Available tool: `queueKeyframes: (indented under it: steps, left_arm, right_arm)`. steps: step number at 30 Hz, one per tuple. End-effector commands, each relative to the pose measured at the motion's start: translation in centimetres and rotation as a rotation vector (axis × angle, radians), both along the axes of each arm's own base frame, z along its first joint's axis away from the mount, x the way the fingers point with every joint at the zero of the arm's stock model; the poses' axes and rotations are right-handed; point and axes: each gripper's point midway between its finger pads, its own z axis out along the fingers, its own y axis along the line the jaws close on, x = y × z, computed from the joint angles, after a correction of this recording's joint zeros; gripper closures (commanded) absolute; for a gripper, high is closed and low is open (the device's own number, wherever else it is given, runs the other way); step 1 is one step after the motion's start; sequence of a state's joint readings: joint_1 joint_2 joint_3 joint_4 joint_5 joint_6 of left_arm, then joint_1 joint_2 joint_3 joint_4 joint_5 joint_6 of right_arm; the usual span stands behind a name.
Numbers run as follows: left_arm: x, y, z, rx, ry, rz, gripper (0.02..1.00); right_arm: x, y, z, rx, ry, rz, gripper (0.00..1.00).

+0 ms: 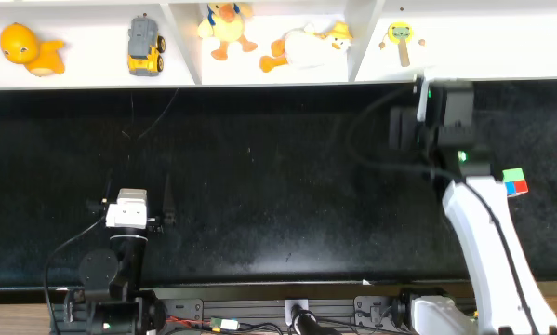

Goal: Store Toys

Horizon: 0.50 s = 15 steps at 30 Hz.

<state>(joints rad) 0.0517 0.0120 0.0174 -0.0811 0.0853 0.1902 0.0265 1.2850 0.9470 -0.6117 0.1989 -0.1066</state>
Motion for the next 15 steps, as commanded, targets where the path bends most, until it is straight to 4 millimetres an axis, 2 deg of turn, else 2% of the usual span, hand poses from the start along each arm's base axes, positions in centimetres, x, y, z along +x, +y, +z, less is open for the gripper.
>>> queueKeyframes:
  steps: [1, 5, 10, 15]
  left_arm:
    - [0.0, 0.0, -0.1, -0.011, -0.004, 0.002, 0.02]
    - [0.0, 0.0, -0.1, -0.011, -0.004, 0.002, 0.02]
    - [0.0, 0.0, -0.1, -0.011, -0.004, 0.002, 0.02]
    - [0.0, 0.0, -0.1, -0.011, -0.004, 0.002, 0.02]
  right_arm:
    - [-3.3, -0.3, -1.0, -0.007, 0.061, -0.008, 0.005]
    - [-4.4, -0.3, -2.0, -0.008, 0.124, -0.007, 0.005]
    - [-4.3, -0.3, -2.1, -0.008, 0.126, -0.007, 0.005]
    - [-3.0, 0.2, -1.3, 0.015, 0.063, 0.008, 0.005]
